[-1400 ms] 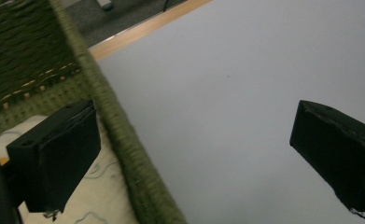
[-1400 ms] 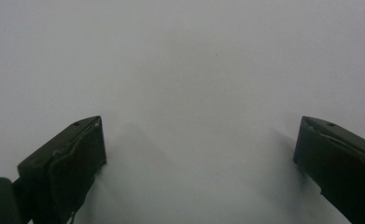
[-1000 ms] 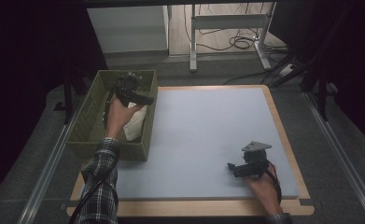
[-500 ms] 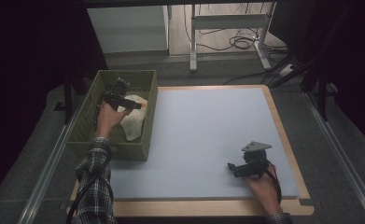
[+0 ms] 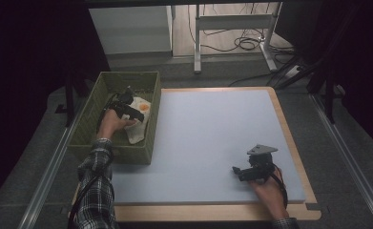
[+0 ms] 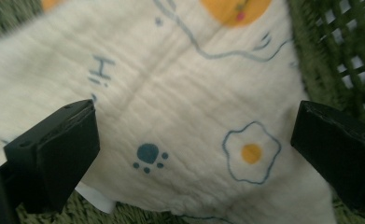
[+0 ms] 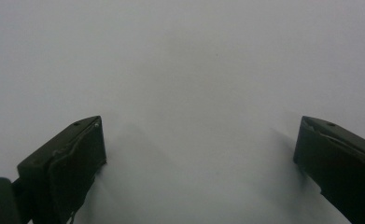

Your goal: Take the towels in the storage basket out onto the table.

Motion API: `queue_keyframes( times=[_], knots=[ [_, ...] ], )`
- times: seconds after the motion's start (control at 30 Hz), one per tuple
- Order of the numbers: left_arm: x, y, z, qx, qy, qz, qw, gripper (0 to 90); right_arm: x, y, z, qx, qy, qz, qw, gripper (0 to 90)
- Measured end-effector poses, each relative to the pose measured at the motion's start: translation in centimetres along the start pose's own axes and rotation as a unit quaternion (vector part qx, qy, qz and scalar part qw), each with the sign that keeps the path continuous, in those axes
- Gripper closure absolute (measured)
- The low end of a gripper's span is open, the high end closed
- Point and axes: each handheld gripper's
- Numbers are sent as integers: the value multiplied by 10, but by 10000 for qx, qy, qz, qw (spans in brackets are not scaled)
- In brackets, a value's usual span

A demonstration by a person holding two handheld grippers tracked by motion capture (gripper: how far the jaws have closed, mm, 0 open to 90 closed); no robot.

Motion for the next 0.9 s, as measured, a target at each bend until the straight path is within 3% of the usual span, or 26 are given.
queue_keyframes(
  times=[0.13, 0.27, 0.33, 0.37, 0.43, 0.5, 0.53, 0.63, 0.67, 0.8, 0.9],
  knots=[
    [-17, -2, 3, -53, 26, 657, 9978, 32, 0, 0, 0, 0, 1, 0, 10000, 22],
    [-16, -3, 2, -46, 54, 641, 9979, 82, 0, 0, 0, -2, 1, 0, 10000, 22],
    [-11, -3, 1, -42, -18, 631, 9980, 173, 0, 0, 0, -1, 1, 0, 10000, 22],
    [-9, -3, 2, 11, 38, 618, 9981, 240, 0, 0, 0, 1, -1, 1, 10000, 22],
    [-7, -4, 4, 58, -80, 582, 9983, 334, 0, 0, 0, 0, 0, 1, 10000, 22],
    [-4, -5, 2, -71, -32, 591, 9982, 445, 0, 0, 0, 0, 0, 1, 10000, 22],
    [-4, -5, 0, -160, -67, 556, 9983, 584, 0, 0, 0, -1, 1, 2, 10000, 22],
    [-2, -6, -2, -289, -138, 573, 9978, 711, 0, 0, 0, -1, 1, 2, 10000, 22],
    [-2, -6, -1, -294, -76, 585, 9978, 771, 0, 0, 0, -2, 1, 2, 10000, 22],
    [2, -6, 3, -157, -117, 527, 9984, 798, 0, 0, 0, -1, 1, 1, 10000, 22],
    [10, -7, 6, 25, -124, 286, 9995, 801, 0, 0, 0, -3, 4, 2, 10000, 22]
  ],
)
Point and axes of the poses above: each handheld gripper's, and its own axes: x roughly backward along the jaws, y roughly out of its top, z roughly to its left, and after that the axes turned 5 degrees about z, right-handed
